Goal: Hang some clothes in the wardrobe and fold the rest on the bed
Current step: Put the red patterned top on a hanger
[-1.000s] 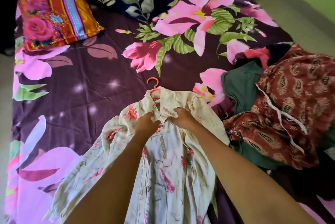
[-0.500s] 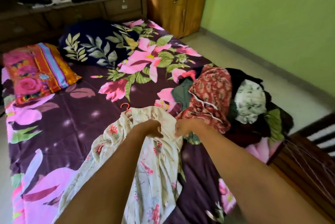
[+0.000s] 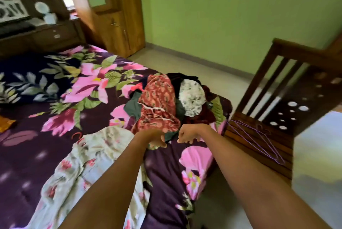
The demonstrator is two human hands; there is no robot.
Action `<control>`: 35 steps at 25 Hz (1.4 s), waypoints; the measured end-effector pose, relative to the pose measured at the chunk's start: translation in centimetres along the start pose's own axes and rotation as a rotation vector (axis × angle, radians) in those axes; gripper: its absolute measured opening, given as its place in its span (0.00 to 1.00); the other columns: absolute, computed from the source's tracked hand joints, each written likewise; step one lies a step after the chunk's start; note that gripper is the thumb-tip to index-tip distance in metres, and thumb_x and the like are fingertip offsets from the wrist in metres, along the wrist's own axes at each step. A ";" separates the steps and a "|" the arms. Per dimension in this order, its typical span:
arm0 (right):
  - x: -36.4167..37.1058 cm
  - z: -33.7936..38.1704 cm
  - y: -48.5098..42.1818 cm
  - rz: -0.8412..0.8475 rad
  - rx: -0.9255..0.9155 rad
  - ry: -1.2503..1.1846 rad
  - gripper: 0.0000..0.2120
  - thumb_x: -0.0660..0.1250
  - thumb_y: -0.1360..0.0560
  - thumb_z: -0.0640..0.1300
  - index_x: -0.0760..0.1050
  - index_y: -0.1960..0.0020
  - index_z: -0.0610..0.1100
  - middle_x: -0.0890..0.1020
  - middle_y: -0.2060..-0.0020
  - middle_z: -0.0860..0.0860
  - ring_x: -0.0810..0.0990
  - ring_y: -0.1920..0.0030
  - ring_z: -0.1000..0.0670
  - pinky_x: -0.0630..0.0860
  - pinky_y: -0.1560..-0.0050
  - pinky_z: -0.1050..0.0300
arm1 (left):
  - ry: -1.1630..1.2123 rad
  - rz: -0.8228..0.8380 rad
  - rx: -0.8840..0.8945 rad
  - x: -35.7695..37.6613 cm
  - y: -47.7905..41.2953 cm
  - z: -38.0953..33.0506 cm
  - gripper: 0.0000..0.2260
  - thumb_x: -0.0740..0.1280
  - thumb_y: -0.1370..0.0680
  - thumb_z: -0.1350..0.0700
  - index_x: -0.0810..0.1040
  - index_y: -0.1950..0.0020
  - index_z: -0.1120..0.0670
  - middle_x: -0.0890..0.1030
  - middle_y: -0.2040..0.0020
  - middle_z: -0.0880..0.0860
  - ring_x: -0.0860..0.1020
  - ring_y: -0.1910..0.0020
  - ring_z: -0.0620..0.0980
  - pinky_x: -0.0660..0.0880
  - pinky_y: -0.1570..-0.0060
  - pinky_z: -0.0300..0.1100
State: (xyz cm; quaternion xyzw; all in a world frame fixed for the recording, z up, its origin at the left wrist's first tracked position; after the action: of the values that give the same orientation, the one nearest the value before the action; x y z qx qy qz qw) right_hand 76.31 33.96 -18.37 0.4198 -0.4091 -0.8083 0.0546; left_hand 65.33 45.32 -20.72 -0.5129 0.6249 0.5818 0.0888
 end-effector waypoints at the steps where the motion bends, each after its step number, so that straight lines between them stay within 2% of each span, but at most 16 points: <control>1: -0.2 -2.2 0.2 -0.003 0.022 -0.026 0.16 0.62 0.21 0.48 0.75 0.42 0.36 0.76 0.53 0.44 0.77 0.55 0.46 0.71 0.76 0.64 | -0.022 0.019 0.013 -0.2 -1.3 -1.7 0.13 0.66 0.23 0.54 0.79 0.43 0.61 0.82 0.48 0.60 0.77 0.59 0.51 0.73 0.62 0.39; 3: -0.7 -6.5 0.6 -0.003 0.056 -0.073 0.15 0.63 0.21 0.47 0.75 0.43 0.36 0.76 0.55 0.45 0.77 0.56 0.46 0.69 0.72 0.62 | -0.064 0.039 0.029 -0.7 -4.1 -5.1 0.15 0.66 0.23 0.52 0.78 0.42 0.60 0.82 0.49 0.60 0.78 0.59 0.52 0.75 0.56 0.42; 4: -1.1 -8.5 0.7 -0.008 0.066 -0.096 0.12 0.63 0.21 0.46 0.76 0.47 0.37 0.76 0.58 0.45 0.76 0.56 0.45 0.69 0.72 0.62 | -0.069 0.041 0.039 -1.0 -5.3 -6.7 0.15 0.66 0.23 0.52 0.78 0.41 0.60 0.82 0.51 0.59 0.79 0.59 0.53 0.76 0.54 0.44; 6: -2.1 -13.7 1.0 -0.018 0.076 -0.158 0.08 0.63 0.22 0.43 0.74 0.55 0.38 0.74 0.65 0.46 0.76 0.59 0.45 0.69 0.73 0.63 | -0.061 0.042 0.061 -1.4 -8.8 -10.9 0.15 0.67 0.23 0.52 0.77 0.41 0.60 0.80 0.56 0.56 0.79 0.62 0.54 0.76 0.56 0.43; 7: -2.8 -16.4 1.2 -0.022 0.091 -0.178 0.07 0.63 0.22 0.42 0.73 0.55 0.39 0.73 0.67 0.47 0.75 0.62 0.44 0.69 0.75 0.65 | -0.063 0.042 0.074 -1.7 -10.5 -13.2 0.15 0.67 0.23 0.52 0.77 0.41 0.60 0.79 0.57 0.56 0.79 0.63 0.54 0.76 0.57 0.42; 9: -4.1 -21.5 2.2 -0.059 0.117 -0.199 0.05 0.62 0.21 0.42 0.71 0.52 0.39 0.71 0.69 0.49 0.71 0.70 0.49 0.64 0.83 0.69 | -0.077 0.061 0.112 -1.9 -14.0 -17.8 0.15 0.66 0.23 0.52 0.77 0.40 0.59 0.80 0.55 0.58 0.81 0.55 0.56 0.75 0.53 0.41; 11: -5.0 -26.5 2.9 -0.125 0.150 -0.225 0.04 0.62 0.21 0.42 0.71 0.52 0.41 0.71 0.70 0.50 0.69 0.72 0.53 0.62 0.84 0.70 | -0.126 0.077 0.146 -1.9 -17.3 -22.1 0.16 0.65 0.22 0.51 0.77 0.39 0.57 0.80 0.44 0.58 0.78 0.44 0.56 0.73 0.45 0.42; 14: -5.4 -34.0 3.2 -0.185 0.224 -0.252 0.11 0.64 0.22 0.46 0.77 0.50 0.38 0.76 0.67 0.47 0.73 0.70 0.51 0.69 0.75 0.65 | -0.206 0.101 0.203 -1.4 -22.1 -28.0 0.17 0.63 0.21 0.50 0.75 0.36 0.57 0.75 0.36 0.56 0.73 0.37 0.56 0.69 0.41 0.43; 16: -4.9 -39.2 2.9 -0.210 0.304 -0.296 0.15 0.65 0.23 0.49 0.79 0.47 0.37 0.81 0.55 0.42 0.79 0.57 0.45 0.73 0.61 0.59 | -0.254 0.125 0.244 -0.8 -25.0 -31.7 0.17 0.63 0.21 0.52 0.74 0.35 0.59 0.74 0.35 0.58 0.72 0.36 0.57 0.67 0.41 0.43; 18: -4.1 -43.6 2.4 -0.249 0.365 -0.388 0.15 0.66 0.24 0.49 0.79 0.45 0.38 0.81 0.47 0.42 0.79 0.47 0.44 0.74 0.50 0.55 | -0.284 0.171 0.260 0.1 -28.0 -34.7 0.17 0.62 0.21 0.53 0.74 0.36 0.59 0.74 0.35 0.58 0.71 0.35 0.56 0.66 0.41 0.42; 21: -2.6 -48.9 1.1 -0.287 0.445 -0.495 0.15 0.65 0.23 0.48 0.78 0.44 0.38 0.80 0.44 0.42 0.77 0.42 0.43 0.73 0.45 0.53 | -0.271 0.212 0.256 1.3 -32.9 -36.9 0.16 0.61 0.21 0.53 0.73 0.35 0.58 0.73 0.34 0.58 0.70 0.34 0.56 0.64 0.39 0.42; 23: -1.5 -52.3 -0.6 -0.316 0.501 -0.572 0.13 0.65 0.22 0.47 0.78 0.45 0.39 0.80 0.44 0.42 0.76 0.41 0.44 0.73 0.43 0.52 | -0.287 0.240 0.269 2.3 -36.7 -37.9 0.16 0.62 0.21 0.52 0.75 0.36 0.58 0.75 0.36 0.57 0.72 0.35 0.57 0.68 0.38 0.44; 27: 1.2 -57.4 -5.6 -0.341 0.589 -0.689 0.08 0.64 0.22 0.45 0.77 0.49 0.41 0.81 0.51 0.45 0.79 0.47 0.46 0.76 0.47 0.52 | -0.348 0.263 0.248 4.0 -43.6 -38.5 0.16 0.64 0.22 0.49 0.76 0.38 0.56 0.77 0.39 0.55 0.74 0.39 0.55 0.70 0.42 0.44; 32: 3.4 -61.3 -12.2 -0.371 0.645 -0.692 0.13 0.62 0.21 0.45 0.74 0.39 0.42 0.81 0.46 0.44 0.80 0.47 0.45 0.77 0.47 0.50 | -0.295 0.292 0.253 6.2 -50.6 -37.4 0.16 0.62 0.21 0.54 0.74 0.36 0.59 0.74 0.35 0.57 0.73 0.37 0.55 0.69 0.40 0.45; 34: 4.1 -62.5 -14.4 -0.414 0.680 -0.634 0.15 0.60 0.20 0.44 0.71 0.34 0.43 0.79 0.43 0.44 0.79 0.45 0.45 0.77 0.47 0.51 | -0.280 0.320 0.254 7.0 -52.7 -37.0 0.17 0.60 0.20 0.56 0.72 0.33 0.60 0.72 0.33 0.57 0.75 0.40 0.46 0.71 0.42 0.38; 35: 4.5 -63.1 -15.3 -0.422 0.695 -0.599 0.16 0.60 0.20 0.43 0.69 0.33 0.43 0.78 0.42 0.44 0.78 0.43 0.45 0.77 0.45 0.51 | -0.281 0.350 0.249 7.6 -53.8 -36.5 0.17 0.60 0.20 0.58 0.69 0.31 0.61 0.70 0.31 0.58 0.77 0.47 0.37 0.72 0.48 0.31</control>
State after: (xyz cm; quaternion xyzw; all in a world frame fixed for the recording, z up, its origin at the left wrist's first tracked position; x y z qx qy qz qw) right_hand 122.96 3.28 -51.73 0.2363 -0.5579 -0.7029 -0.3726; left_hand 119.60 22.24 -49.11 -0.2962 0.7525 0.5724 0.1353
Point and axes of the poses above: each hand's wrist, its own y-axis away from the middle knuckle, its own x-axis out of the palm, z = x × y, the point moved 2 cm from there along -y, towards the middle knuckle
